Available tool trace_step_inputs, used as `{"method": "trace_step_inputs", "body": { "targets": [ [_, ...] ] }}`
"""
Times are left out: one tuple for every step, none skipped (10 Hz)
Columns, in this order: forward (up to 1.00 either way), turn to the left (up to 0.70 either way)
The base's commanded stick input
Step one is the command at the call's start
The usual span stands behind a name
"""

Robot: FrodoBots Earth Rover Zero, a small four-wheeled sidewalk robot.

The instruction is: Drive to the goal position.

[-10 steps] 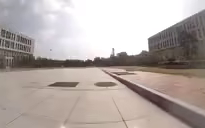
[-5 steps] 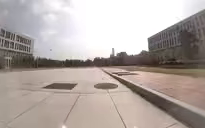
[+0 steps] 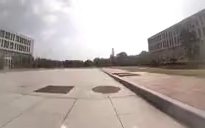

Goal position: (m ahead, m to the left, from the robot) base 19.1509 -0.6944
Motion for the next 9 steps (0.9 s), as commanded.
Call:
{"method": "trace_step_inputs", "body": {
  "targets": [
    [0.70,0.01],
    [0.70,0.00],
    [0.70,0.00],
    [0.70,0.00],
    [0.70,0.00],
    [0.70,0.00],
    [0.70,0.00],
    [0.70,0.01],
    [0.70,0.07]
  ]
}}
